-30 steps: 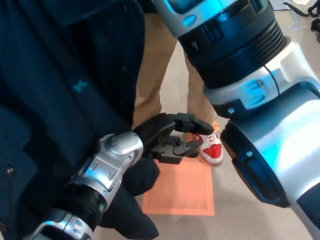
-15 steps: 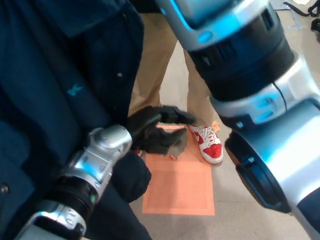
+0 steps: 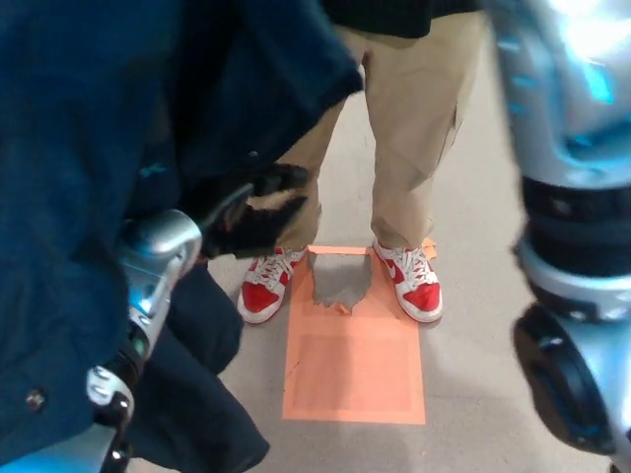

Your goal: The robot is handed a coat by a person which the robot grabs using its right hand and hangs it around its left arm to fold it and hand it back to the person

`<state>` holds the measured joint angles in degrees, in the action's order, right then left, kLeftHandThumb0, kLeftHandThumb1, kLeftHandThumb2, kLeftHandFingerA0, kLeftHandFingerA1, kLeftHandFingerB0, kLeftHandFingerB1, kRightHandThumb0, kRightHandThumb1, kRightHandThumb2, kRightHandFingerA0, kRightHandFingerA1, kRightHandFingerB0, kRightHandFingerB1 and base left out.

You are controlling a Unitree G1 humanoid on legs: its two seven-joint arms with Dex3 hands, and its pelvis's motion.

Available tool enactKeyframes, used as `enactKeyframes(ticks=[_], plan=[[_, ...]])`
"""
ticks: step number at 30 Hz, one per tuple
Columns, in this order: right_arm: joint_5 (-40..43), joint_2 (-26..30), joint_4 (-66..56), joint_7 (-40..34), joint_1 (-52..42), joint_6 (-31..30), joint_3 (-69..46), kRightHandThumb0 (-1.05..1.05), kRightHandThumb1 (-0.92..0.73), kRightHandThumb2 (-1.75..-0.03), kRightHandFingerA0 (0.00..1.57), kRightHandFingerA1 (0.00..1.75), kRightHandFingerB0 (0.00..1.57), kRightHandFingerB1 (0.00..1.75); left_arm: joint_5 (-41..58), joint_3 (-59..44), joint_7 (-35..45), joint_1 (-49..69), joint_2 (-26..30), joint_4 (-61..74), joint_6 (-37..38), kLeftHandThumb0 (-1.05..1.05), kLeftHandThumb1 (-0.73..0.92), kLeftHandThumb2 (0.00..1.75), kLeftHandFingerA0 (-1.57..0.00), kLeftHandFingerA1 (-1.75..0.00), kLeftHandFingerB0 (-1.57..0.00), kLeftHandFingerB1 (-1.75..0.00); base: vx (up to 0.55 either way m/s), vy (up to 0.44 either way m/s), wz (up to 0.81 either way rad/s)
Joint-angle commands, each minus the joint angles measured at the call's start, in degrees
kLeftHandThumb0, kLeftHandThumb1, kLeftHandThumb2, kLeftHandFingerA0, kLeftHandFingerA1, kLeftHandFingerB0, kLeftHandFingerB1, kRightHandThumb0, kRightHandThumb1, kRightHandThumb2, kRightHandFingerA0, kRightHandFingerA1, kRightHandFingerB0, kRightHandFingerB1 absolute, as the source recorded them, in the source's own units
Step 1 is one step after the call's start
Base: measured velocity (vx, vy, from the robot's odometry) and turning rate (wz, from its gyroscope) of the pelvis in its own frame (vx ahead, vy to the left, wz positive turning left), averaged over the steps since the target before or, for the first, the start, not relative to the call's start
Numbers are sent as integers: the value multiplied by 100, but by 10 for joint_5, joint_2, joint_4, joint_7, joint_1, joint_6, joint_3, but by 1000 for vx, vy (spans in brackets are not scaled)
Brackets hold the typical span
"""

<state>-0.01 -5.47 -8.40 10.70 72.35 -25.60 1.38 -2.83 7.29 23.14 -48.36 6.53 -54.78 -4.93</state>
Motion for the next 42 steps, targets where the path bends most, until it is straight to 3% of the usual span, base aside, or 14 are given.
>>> enactKeyframes(ticks=[1,2,7,8,15,16,17,19,24,25,32,34,36,42], plan=[[204,175,-277,97,-103,-263,-224,-30,-74,-112,117,101,111,100,55,-97,-13,-64,72,-87,53,-75,68,104,-2,-35,-6,-36,0,0,0],[214,186,-279,102,-114,-263,-243,-29,-73,-112,116,99,111,99,53,-100,-12,-65,75,-90,55,-77,87,68,-10,-26,-11,-26,0,0,0],[262,220,-298,112,-180,-288,-327,-31,-71,-109,122,106,110,100,50,-116,-8,-71,85,-102,67,-77,86,67,-10,-28,-9,-27,0,0,0],[275,224,-302,113,-196,-300,-347,-35,-86,-67,128,97,119,93,51,-120,-9,-73,88,-105,67,-78,86,67,-11,-28,-9,-26,0,0,0],[289,224,-334,122,-337,-325,-405,-34,-86,-66,130,89,120,91,47,-136,-13,-92,96,-112,53,-78,66,104,-2,-35,-6,-34,0,0,0],[281,231,-329,144,-387,-314,-397,-26,-70,-108,118,101,113,100,46,-138,-12,-94,97,-113,57,-77,66,104,-3,-37,-6,-34,0,0,0],[267,241,-317,175,-451,-291,-379,-26,-86,-67,126,84,120,90,45,-140,-10,-95,98,-113,69,-82,70,104,-4,-36,-12,-33,0,0,0],[257,248,-303,194,-498,-271,-357,-28,-85,-67,126,84,120,91,42,-142,-9,-97,100,-115,76,-82,71,104,-5,-34,-11,-32,0,0,0],[189,266,-256,230,-627,-180,-233,-25,-70,-109,115,99,111,103,42,-147,-5,-101,99,-112,80,-82,74,75,-9,-28,-9,-27,0,0,0],[171,272,-249,231,-649,-161,-202,-31,-84,-68,126,78,119,91,42,-148,-5,-102,98,-111,81,-78,85,67,-11,-26,-11,-25,0,0,0],[13,326,-145,202,-729,0,35,-34,-86,-67,117,60,112,79,37,-149,1,-106,89,-105,87,-78,86,67,-11,-27,-11,-25,0,0,0],[-70,356,-64,184,-707,57,135,-80,-75,-63,41,39,26,30,36,-148,4,-112,86,-101,86,-77,86,67,-11,-28,-9,-26,0,0,0],[-80,378,-33,208,-685,56,173,-91,-60,-94,4,23,10,16,34,-146,5,-114,87,-98,88,-78,86,67,-12,-28,-10,-26,0,0,0],[-62,389,98,216,-629,78,193,-87,-55,-84,0,0,0,0,35,-146,15,-123,90,-97,89,-85,72,104,-9,-32,-8,-25,0,0,0]])
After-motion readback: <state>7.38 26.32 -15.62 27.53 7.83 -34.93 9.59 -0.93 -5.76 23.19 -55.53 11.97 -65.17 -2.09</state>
